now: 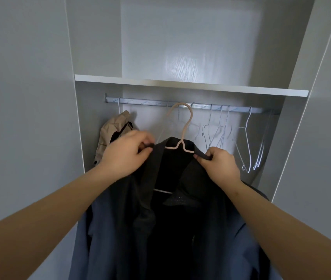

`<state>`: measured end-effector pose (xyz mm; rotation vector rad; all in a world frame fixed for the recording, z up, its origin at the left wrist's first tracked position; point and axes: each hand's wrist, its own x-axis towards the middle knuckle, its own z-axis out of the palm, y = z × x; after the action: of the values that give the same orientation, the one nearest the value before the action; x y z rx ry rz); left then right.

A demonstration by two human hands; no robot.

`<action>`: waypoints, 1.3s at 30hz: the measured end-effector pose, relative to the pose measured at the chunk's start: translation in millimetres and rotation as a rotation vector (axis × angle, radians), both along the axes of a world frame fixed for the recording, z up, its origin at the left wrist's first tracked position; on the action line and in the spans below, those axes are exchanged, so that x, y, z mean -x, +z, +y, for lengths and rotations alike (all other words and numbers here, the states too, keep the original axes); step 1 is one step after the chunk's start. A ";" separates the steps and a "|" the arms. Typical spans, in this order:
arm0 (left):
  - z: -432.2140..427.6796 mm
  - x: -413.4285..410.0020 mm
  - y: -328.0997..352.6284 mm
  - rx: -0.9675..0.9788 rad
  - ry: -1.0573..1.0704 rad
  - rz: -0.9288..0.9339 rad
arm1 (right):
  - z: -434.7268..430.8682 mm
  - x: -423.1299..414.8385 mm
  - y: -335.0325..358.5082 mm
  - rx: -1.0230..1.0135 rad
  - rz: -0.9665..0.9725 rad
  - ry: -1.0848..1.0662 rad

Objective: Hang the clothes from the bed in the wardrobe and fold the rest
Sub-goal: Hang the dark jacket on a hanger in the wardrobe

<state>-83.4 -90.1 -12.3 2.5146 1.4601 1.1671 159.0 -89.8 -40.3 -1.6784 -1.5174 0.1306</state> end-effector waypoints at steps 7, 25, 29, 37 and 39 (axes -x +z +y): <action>26.1 -17.0 -9.0 0.099 0.063 0.293 | -2.8 -0.8 3.5 0.021 0.077 0.152; 42.7 -41.2 -60.0 0.488 0.045 -0.136 | -20.5 -22.3 -19.5 0.557 0.432 0.374; 44.5 -24.1 -75.7 0.546 0.180 -0.341 | -12.9 -9.5 -36.8 0.589 0.560 0.353; 42.0 9.5 -90.4 0.540 0.349 -0.503 | 13.2 48.8 -55.7 0.620 0.595 0.503; 46.6 17.1 -88.9 0.536 0.371 -0.511 | 23.2 61.9 -56.1 0.637 0.603 0.534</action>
<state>-100.6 -43.4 -101.2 1.5079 1.8065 1.1354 97.1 -66.6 -96.4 -1.4240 -1.4707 1.3939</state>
